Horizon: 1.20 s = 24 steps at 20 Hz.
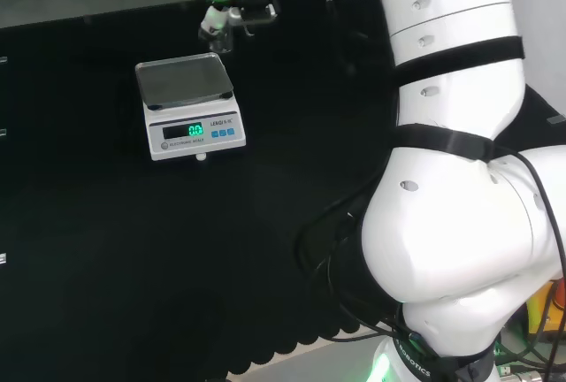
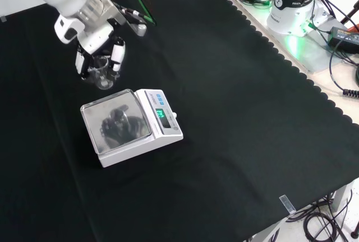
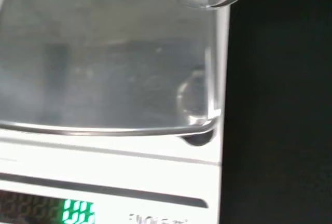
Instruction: Put the beaker on the electronic balance.
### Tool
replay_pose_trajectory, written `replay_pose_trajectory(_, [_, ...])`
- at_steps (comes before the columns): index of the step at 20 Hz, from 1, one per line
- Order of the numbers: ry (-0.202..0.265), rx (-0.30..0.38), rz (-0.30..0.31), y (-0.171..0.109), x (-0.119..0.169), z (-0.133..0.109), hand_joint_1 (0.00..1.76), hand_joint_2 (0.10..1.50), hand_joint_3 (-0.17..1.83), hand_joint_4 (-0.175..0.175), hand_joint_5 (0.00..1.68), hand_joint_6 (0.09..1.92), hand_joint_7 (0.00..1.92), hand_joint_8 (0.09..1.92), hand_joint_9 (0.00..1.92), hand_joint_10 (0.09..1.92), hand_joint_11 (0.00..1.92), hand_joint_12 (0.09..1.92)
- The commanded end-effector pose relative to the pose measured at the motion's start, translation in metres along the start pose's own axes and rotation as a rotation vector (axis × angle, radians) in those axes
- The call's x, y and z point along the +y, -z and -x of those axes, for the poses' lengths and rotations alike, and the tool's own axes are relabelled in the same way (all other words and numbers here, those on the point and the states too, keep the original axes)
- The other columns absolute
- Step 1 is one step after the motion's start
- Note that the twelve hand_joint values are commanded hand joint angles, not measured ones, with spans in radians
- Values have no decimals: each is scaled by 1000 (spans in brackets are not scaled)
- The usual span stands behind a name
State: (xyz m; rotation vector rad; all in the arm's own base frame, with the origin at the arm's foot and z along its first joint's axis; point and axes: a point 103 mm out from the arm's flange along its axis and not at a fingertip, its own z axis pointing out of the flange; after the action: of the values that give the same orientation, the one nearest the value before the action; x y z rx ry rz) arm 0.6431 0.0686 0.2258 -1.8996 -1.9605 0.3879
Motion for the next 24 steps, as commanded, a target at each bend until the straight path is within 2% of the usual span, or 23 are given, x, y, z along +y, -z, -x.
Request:
replay_pose_trajectory(1, [64,-4,-45,-21,4,-29,1143,1138,-175,-175,568,767,956,880,1350,476,1493,745])
replay_pose_trajectory(13, [132,-21,-98,-61,19,-49,1135,1135,-175,-175,528,752,925,887,1336,450,1455,770])
replay_pose_trajectory(20, [155,-47,-106,-70,23,-55,1128,1133,-175,-175,465,712,872,918,1288,468,1377,836])
replay_pose_trajectory(22, [161,-56,-103,-69,21,-54,1115,1127,-175,-175,437,671,814,939,1203,531,1297,888])
replay_pose_trajectory(24, [176,-93,-82,-63,15,-54,1054,1096,-175,-175,361,518,631,964,957,678,1084,1022])
